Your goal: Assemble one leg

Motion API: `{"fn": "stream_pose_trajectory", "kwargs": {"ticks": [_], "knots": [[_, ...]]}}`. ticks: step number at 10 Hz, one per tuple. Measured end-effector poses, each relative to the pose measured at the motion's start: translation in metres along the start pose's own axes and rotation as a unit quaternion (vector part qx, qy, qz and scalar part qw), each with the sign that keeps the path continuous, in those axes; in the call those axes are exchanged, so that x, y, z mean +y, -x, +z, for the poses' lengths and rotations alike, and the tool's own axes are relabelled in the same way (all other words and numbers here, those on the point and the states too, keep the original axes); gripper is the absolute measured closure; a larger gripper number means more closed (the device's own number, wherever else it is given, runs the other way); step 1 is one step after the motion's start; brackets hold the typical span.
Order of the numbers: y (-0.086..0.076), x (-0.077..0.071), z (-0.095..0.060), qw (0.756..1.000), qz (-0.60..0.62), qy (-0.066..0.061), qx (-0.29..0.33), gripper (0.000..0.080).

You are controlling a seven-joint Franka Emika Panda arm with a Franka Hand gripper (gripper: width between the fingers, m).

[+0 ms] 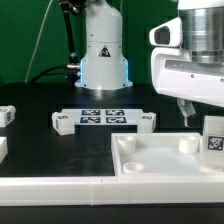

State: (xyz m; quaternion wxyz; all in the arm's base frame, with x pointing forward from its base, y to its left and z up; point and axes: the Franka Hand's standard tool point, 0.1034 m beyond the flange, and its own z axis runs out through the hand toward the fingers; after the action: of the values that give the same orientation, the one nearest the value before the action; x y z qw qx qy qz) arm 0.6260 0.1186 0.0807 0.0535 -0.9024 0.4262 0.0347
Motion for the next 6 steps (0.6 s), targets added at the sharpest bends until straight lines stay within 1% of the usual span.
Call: {"fn": "stream_pose_trajectory", "kwargs": {"ticks": [2, 3, 4, 5, 6], "knots": [[-0.0006, -0.0008, -0.0011, 0.991, -0.133, 0.017, -0.001, 0.0151], [-0.0013, -0.0019, -0.0023, 0.985, -0.169, 0.021, -0.001, 0.0151], [-0.0029, -0.0008, -0.0024, 0.974, -0.226, 0.025, 0.001, 0.0151], [-0.0040, -0.0001, -0.0025, 0.964, -0.263, 0.026, 0.002, 0.0151], [-0.0071, 0.0011, -0.0025, 0.945, -0.327, 0.025, 0.002, 0.0151]]}}
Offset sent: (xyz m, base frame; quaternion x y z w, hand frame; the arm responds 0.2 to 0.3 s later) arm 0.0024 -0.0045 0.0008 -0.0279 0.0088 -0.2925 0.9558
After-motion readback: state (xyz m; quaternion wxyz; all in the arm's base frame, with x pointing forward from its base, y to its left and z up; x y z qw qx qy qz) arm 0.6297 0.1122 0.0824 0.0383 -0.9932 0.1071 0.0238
